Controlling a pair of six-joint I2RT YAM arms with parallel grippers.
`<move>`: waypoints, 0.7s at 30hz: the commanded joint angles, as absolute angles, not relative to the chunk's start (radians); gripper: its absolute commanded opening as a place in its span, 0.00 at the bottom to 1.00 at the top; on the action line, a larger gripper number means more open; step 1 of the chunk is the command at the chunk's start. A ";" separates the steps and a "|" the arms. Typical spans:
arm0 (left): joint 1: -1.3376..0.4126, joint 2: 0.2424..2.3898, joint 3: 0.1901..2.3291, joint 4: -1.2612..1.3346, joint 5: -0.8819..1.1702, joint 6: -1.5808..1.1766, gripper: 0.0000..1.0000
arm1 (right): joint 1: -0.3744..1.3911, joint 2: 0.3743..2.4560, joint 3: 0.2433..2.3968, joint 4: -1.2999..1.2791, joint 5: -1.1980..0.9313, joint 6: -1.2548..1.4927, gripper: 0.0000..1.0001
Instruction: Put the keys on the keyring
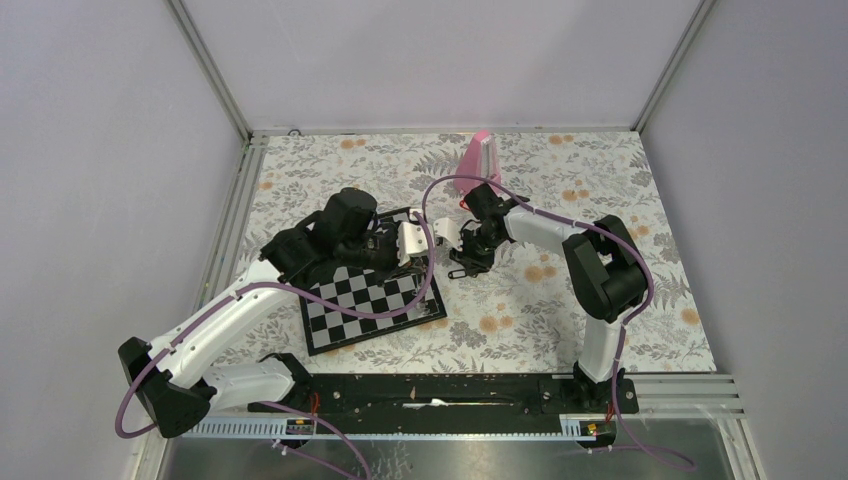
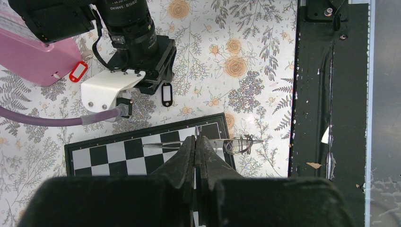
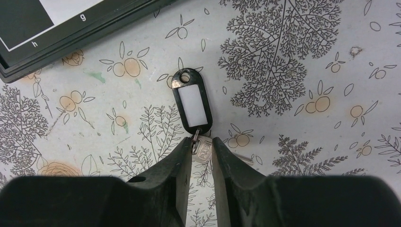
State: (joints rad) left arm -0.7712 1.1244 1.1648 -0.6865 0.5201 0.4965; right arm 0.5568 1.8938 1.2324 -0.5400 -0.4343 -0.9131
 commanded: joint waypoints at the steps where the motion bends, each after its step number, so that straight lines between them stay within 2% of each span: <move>1: -0.767 1.102 1.174 -0.640 0.550 0.498 0.00 | 0.566 1.890 1.224 -0.537 -0.422 -0.916 0.29; 7: -0.767 1.102 1.173 -0.640 0.551 0.498 0.00 | 0.566 1.892 1.225 -0.537 -0.426 -0.916 0.27; 21: -0.767 1.102 1.171 -0.637 0.542 0.499 0.00 | 0.564 1.889 1.230 -0.540 -0.444 -0.904 0.07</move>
State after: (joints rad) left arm -0.7712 1.1244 1.1648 -0.6865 0.5201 0.4965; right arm 0.5568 1.8938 1.2274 -0.5362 -0.4313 -0.9108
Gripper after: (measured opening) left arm 0.013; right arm 0.101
